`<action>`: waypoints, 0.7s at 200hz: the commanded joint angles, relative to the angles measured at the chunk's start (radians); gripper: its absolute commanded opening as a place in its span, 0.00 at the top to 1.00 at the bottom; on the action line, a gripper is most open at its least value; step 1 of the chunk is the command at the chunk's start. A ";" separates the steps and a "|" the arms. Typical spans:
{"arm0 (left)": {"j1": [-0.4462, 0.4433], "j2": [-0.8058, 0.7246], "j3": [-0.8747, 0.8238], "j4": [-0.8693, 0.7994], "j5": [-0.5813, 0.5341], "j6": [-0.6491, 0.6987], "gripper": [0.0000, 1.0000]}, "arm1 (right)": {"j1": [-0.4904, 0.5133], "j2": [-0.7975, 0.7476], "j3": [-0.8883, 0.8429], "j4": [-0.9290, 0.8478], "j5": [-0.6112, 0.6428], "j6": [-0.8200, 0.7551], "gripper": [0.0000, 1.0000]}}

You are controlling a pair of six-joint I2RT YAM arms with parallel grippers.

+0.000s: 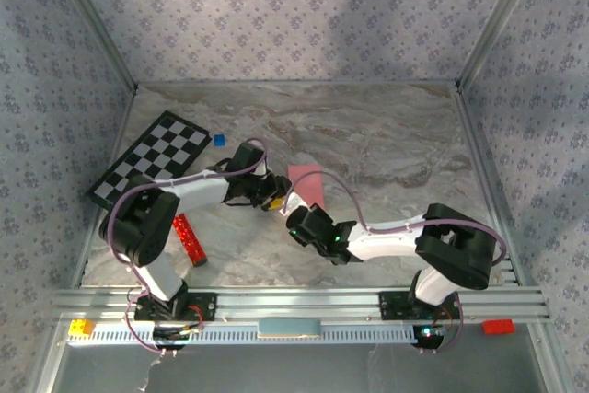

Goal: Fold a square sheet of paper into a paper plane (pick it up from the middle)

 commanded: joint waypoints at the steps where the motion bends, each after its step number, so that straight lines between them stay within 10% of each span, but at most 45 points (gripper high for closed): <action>1: 0.025 -0.067 0.025 -0.106 -0.083 0.048 0.49 | -0.070 -0.050 -0.023 0.040 -0.236 0.093 0.99; 42: 0.074 -0.108 0.033 -0.147 -0.103 0.089 0.47 | -0.225 -0.044 -0.019 0.083 -0.634 0.252 0.98; 140: 0.096 -0.041 0.163 -0.173 -0.012 0.187 0.63 | -0.369 -0.017 -0.012 0.071 -1.047 0.331 0.99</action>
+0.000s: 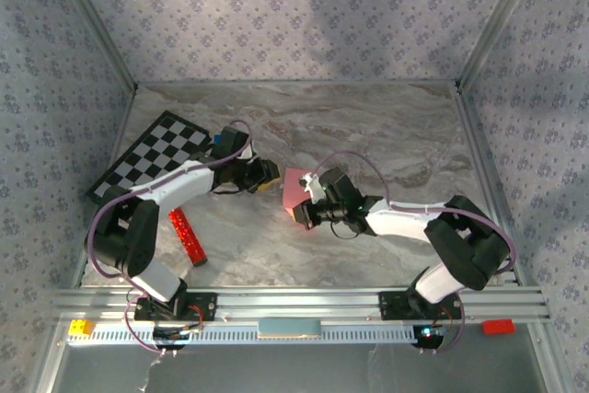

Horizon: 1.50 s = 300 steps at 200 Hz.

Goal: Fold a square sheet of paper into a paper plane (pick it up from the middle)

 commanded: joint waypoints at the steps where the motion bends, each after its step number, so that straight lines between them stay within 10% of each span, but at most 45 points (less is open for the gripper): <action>1: 0.008 0.045 0.061 -0.018 0.055 0.044 0.63 | -0.016 0.016 -0.001 -0.005 -0.159 0.029 0.99; 159: -0.042 0.423 0.234 -0.025 0.188 0.087 0.82 | -0.020 0.115 0.007 0.038 -0.213 0.049 0.98; 300: -0.045 0.465 0.218 -0.064 0.167 0.144 0.85 | -0.074 0.090 0.027 -0.089 -0.062 0.040 0.98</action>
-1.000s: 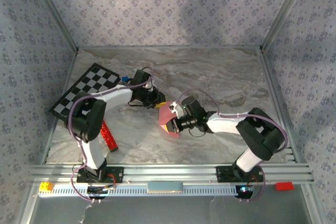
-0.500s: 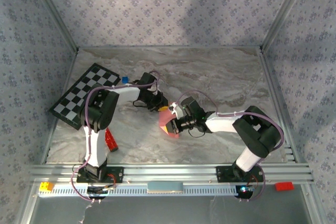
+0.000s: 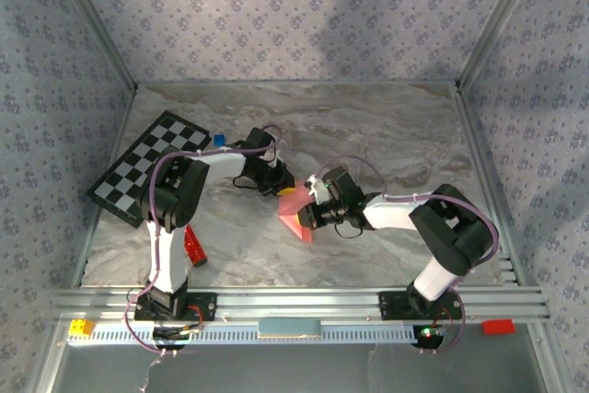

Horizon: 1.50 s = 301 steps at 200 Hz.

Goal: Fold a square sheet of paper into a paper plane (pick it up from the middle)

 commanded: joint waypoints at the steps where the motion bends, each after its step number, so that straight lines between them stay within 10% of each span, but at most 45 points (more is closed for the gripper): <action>1: -0.008 0.031 0.001 -0.062 -0.011 0.020 0.85 | -0.004 -0.016 0.027 -0.063 0.042 -0.008 0.98; 301: -0.009 0.021 -0.009 -0.050 -0.020 0.007 0.86 | -0.003 -0.019 0.098 -0.187 0.170 -0.069 0.98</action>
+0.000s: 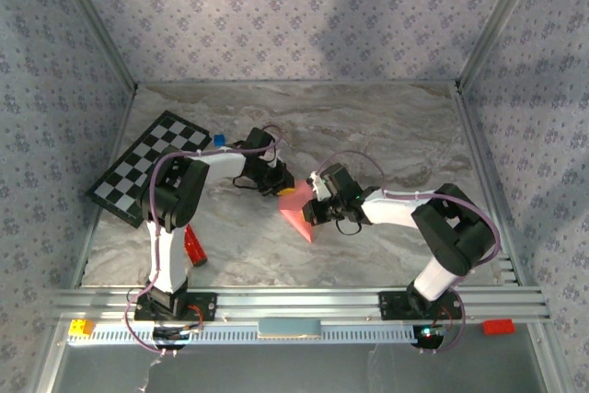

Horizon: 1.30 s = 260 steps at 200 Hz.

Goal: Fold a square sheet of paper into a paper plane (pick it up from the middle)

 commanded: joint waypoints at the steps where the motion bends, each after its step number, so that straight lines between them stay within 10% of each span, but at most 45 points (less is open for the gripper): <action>1: -0.009 0.021 -0.010 -0.049 -0.019 0.003 0.86 | -0.001 -0.016 0.030 -0.035 0.025 -0.022 0.98; 260: -0.008 0.020 -0.013 -0.044 -0.012 0.006 0.87 | 0.021 0.011 0.077 -0.135 0.096 -0.034 0.98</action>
